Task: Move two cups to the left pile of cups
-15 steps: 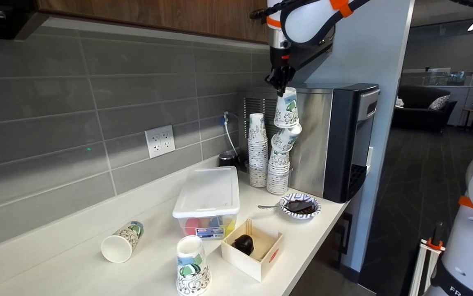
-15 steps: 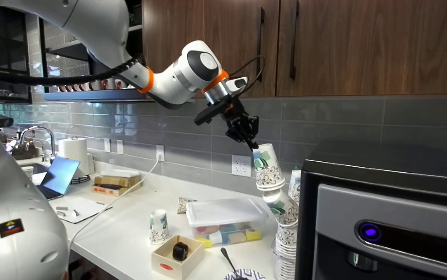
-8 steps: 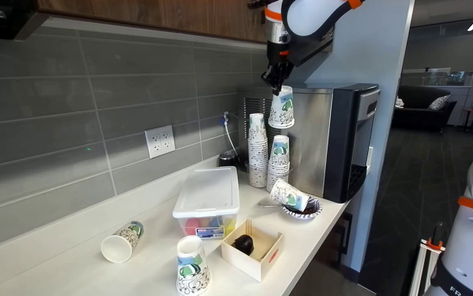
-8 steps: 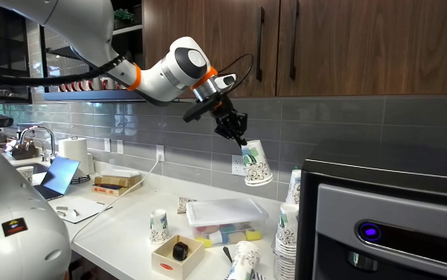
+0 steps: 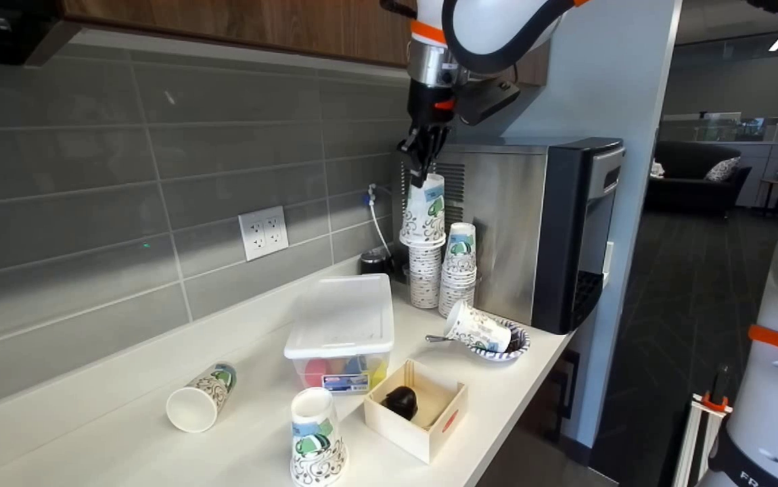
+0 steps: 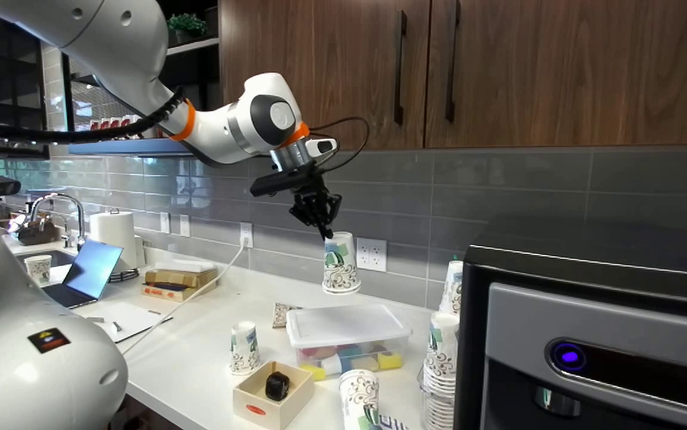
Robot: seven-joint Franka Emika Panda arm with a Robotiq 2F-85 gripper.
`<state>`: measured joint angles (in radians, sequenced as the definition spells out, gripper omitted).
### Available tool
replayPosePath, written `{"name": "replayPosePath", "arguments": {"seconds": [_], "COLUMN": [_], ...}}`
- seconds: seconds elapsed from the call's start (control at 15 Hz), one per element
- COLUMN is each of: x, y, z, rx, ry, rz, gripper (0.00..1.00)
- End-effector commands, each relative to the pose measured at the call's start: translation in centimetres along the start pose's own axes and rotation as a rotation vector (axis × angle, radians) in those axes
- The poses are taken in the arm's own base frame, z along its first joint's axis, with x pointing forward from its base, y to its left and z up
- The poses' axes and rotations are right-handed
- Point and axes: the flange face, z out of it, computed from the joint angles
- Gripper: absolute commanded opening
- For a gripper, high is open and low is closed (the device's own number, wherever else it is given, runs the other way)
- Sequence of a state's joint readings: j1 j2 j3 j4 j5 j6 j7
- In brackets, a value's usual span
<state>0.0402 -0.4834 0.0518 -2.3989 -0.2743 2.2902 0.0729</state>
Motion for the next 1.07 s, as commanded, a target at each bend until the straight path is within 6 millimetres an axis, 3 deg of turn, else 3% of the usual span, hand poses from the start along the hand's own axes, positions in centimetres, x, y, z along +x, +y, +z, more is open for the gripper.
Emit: {"name": "replayPosePath", "arguments": {"seconds": [0.0, 0.4, 0.73, 1.0], "x": [-0.3, -0.9, -1.9, -2.8], "y": [-3.9, -12.2, -18.4, -22.2], "z": [-0.4, 0.1, 2.8, 4.9], "rx": [0.094, 0.173, 0.217, 0.240], "ry": [0.014, -0.019, -0.089, -0.140], "rz": [-0.094, -0.272, -0.407, -0.496], "gripper": [0.01, 0.01, 0.01, 0.01]}}
